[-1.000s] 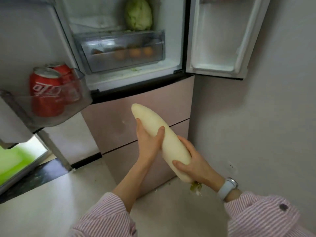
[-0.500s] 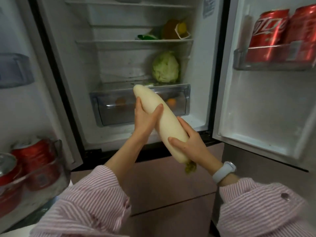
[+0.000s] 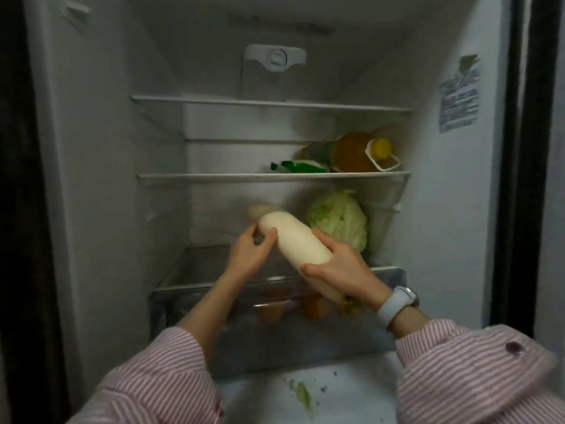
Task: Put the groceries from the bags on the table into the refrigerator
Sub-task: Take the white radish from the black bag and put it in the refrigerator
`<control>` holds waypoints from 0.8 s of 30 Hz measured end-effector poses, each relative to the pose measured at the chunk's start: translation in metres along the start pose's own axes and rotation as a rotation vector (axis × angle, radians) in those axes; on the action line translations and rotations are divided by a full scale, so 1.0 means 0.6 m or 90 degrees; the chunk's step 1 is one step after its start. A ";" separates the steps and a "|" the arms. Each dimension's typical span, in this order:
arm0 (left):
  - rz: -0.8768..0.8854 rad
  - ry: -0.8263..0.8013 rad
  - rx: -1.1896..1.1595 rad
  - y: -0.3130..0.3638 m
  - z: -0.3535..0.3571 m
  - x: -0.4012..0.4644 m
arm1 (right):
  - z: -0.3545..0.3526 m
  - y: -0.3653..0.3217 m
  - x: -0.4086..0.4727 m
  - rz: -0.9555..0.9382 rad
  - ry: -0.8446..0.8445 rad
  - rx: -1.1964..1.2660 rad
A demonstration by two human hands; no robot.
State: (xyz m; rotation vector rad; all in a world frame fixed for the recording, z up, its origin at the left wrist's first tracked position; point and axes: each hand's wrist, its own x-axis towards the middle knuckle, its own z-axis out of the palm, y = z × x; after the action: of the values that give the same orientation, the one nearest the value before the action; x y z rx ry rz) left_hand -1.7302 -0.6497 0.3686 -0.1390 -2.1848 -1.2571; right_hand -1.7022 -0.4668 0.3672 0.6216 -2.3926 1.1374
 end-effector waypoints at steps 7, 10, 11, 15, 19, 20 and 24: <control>0.044 -0.126 0.497 -0.080 0.008 0.027 | 0.047 0.022 0.129 0.024 -0.015 -0.181; -0.035 -0.213 0.538 -0.083 0.008 0.030 | 0.073 0.027 0.159 0.059 -0.016 -0.227; -0.050 -0.226 0.551 -0.083 0.008 0.031 | 0.082 0.030 0.167 0.064 -0.020 -0.245; -0.062 -0.233 0.570 -0.079 0.011 0.030 | 0.103 0.043 0.180 0.041 -0.040 -0.334; -0.059 -0.234 0.568 -0.074 0.011 0.028 | 0.107 0.051 0.173 -0.024 -0.010 -0.412; -0.059 -0.234 0.568 -0.074 0.011 0.027 | 0.108 0.055 0.169 -0.035 0.003 -0.425; -0.061 -0.222 0.560 -0.072 0.010 0.025 | 0.106 0.073 0.153 -0.095 0.005 -0.379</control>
State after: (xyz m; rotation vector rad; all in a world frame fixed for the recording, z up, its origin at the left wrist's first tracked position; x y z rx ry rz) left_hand -1.7613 -0.6716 0.3423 0.1172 -2.8657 -0.2271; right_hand -1.8122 -0.5123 0.3532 0.5679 -2.4506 0.3280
